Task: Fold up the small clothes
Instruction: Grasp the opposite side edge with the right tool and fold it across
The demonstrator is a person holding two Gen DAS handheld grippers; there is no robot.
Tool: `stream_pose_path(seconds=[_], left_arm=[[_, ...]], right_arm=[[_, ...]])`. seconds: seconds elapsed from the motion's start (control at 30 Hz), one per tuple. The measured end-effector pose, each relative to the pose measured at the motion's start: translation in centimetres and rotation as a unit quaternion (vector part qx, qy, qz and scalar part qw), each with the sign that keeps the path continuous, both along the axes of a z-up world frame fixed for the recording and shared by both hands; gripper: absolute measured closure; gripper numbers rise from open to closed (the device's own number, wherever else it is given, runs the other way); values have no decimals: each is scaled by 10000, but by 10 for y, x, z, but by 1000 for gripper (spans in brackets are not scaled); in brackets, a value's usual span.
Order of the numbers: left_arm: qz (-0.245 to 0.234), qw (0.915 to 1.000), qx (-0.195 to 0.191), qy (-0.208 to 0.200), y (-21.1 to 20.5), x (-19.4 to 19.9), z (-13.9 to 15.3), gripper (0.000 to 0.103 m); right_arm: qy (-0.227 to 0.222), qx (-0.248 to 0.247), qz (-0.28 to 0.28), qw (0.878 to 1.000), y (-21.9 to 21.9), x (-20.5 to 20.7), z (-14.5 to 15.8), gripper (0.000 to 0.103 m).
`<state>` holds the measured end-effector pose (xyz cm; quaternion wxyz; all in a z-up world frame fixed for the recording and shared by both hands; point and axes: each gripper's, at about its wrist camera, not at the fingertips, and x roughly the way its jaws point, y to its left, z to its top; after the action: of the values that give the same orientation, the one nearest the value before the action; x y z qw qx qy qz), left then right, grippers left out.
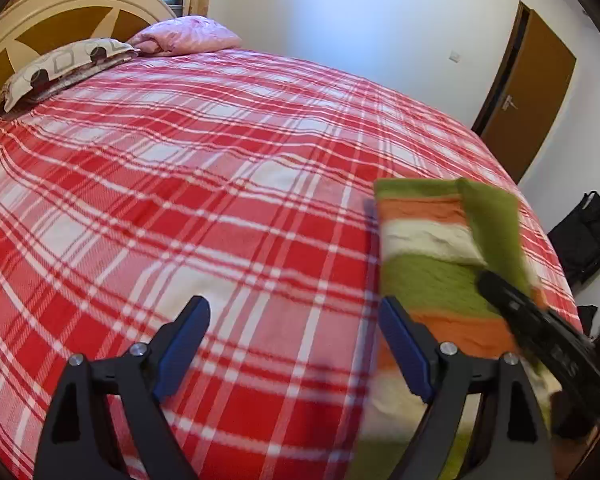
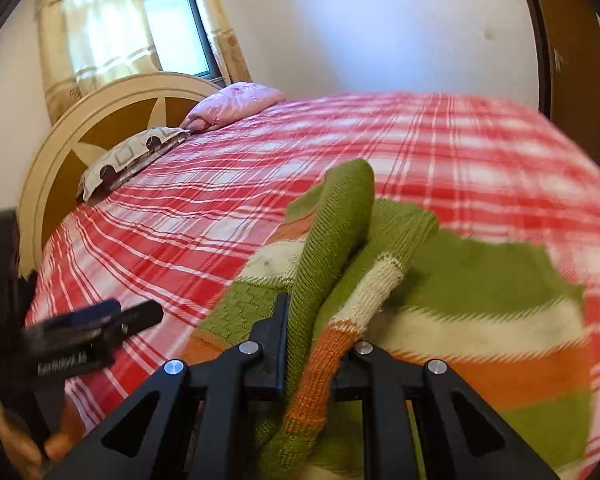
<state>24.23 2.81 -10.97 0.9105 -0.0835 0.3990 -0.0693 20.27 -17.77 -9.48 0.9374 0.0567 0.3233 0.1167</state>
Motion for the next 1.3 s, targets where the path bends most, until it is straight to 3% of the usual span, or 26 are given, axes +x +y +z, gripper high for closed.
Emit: stream_pose_path(seconds=[0.2, 0.7, 0.9, 1.17, 1.3], left_arm=[[-326, 9994, 45, -118, -36, 2, 4, 15], [-884, 9959, 197, 8, -114, 4, -1, 15], [-986, 9947, 280, 23, -136, 0, -5, 15], [-1047, 9926, 607, -61, -157, -5, -10, 10], [-877, 9925, 856, -20, -161, -1, -18, 2]], right_arm=[[-26, 47, 170, 9998, -52, -9, 6, 89], [54, 265, -416, 9988, -148, -36, -2, 89], [158, 351, -648, 9972, -172, -43, -19, 89], [260, 727, -917, 9928, -182, -43, -31, 89], [424, 1448, -793, 9854, -196, -39, -31, 86]])
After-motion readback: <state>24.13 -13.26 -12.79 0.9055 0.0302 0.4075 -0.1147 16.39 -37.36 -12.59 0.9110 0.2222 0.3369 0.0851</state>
